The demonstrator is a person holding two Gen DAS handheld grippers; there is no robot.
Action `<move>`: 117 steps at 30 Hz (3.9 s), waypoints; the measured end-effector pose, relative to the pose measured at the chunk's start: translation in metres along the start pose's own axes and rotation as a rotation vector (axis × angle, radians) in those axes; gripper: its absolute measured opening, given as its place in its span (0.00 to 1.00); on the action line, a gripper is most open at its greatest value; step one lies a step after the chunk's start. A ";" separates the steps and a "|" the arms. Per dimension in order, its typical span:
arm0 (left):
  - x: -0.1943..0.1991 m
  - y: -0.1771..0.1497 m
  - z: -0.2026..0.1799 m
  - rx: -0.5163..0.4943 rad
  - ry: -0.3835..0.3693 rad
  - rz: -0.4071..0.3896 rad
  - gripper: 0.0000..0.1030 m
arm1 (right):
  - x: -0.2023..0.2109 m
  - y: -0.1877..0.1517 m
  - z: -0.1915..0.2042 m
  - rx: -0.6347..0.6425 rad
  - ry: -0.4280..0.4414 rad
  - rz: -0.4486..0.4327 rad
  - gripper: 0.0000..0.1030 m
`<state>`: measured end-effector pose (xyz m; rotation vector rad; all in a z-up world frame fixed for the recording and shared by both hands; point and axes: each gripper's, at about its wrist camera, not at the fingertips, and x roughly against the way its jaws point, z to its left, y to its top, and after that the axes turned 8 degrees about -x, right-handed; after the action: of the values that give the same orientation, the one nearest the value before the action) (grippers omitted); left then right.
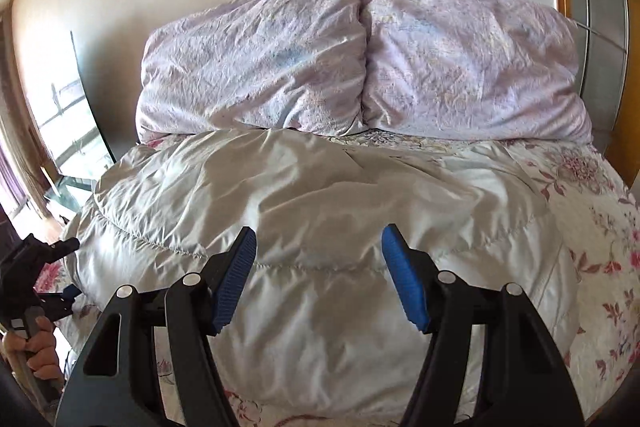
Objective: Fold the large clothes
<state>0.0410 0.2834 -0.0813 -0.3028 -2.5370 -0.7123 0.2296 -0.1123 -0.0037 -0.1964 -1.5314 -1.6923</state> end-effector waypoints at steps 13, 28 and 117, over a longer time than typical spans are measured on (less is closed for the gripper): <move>-0.007 0.003 -0.004 -0.005 -0.015 -0.026 0.76 | -0.063 -0.014 0.023 0.016 -0.023 0.152 0.66; -0.014 0.006 -0.007 0.010 -0.053 -0.049 0.81 | -0.064 -0.026 0.017 0.025 -0.018 0.183 0.69; -0.012 -0.085 -0.300 -1.022 -0.197 -0.145 0.48 | -0.032 -0.033 -0.018 0.055 -0.020 0.128 0.73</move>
<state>0.1405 0.0498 0.0996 -0.5302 -2.1502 -2.0840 0.2364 -0.1163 -0.0525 -0.2772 -1.5449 -1.5509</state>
